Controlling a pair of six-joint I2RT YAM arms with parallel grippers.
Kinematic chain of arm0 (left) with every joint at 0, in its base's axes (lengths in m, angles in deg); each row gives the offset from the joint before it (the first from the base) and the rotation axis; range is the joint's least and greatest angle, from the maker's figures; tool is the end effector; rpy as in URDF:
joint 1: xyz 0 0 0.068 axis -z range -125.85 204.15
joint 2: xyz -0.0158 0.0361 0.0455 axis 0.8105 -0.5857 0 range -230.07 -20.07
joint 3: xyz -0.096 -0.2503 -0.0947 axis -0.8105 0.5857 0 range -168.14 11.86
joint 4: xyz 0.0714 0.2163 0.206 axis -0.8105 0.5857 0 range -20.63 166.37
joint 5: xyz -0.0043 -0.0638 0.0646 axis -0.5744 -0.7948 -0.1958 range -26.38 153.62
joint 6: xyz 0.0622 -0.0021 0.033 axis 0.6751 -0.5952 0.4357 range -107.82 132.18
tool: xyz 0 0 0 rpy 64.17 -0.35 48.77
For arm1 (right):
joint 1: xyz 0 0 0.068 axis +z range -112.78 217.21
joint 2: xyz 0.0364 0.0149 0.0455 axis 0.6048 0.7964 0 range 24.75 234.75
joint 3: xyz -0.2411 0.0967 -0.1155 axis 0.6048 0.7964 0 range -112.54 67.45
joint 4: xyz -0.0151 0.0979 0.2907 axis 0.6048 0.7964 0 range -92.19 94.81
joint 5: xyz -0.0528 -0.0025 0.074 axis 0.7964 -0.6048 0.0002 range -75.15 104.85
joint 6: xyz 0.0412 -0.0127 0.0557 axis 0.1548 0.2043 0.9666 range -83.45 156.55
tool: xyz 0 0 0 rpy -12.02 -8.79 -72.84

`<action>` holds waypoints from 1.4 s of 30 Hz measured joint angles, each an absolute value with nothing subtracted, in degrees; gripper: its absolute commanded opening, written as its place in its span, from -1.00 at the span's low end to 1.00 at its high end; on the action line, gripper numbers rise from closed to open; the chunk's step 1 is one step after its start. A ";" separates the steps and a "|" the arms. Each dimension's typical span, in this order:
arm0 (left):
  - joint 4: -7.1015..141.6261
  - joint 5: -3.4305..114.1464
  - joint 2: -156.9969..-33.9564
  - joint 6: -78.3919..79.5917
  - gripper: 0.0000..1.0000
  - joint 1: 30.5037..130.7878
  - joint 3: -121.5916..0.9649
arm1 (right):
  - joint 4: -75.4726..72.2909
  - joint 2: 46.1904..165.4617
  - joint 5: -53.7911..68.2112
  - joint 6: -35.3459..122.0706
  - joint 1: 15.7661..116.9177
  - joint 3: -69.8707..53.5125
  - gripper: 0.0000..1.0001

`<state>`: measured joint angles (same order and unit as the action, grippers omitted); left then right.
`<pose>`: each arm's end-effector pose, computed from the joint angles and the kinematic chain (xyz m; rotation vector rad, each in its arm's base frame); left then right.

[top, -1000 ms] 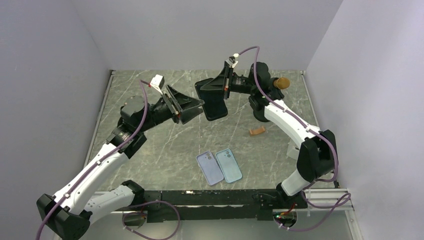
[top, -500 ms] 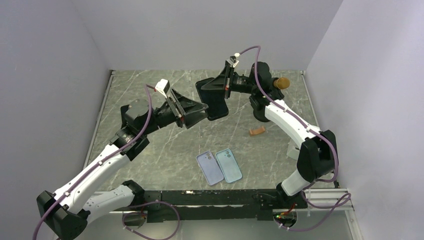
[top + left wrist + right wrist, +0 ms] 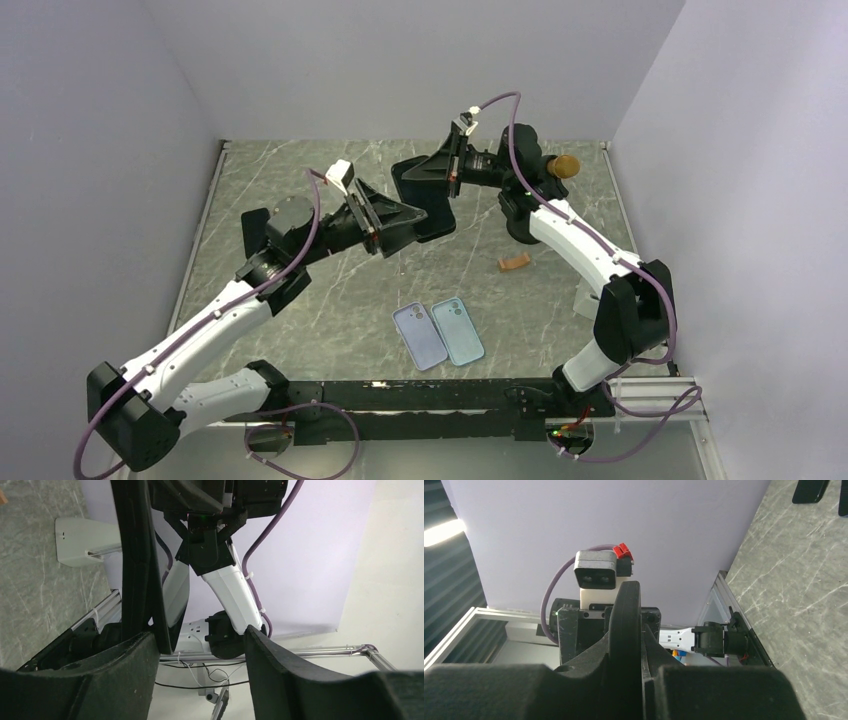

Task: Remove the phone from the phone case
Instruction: Remove the phone case from the phone.

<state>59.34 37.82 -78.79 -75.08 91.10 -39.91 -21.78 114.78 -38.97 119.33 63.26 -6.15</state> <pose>0.2253 -0.2008 0.3801 -0.3876 1.8940 -1.9537 0.3624 0.2289 0.3699 0.0055 2.0276 2.0637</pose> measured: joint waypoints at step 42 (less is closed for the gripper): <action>58.40 38.80 -81.39 -79.26 -1.00 83.36 -45.00 | -30.00 104.80 -47.23 118.35 59.04 4.36 -0.25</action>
<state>58.40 38.80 -81.39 -79.26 83.36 -45.00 -30.00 104.80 -47.23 118.35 59.04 4.36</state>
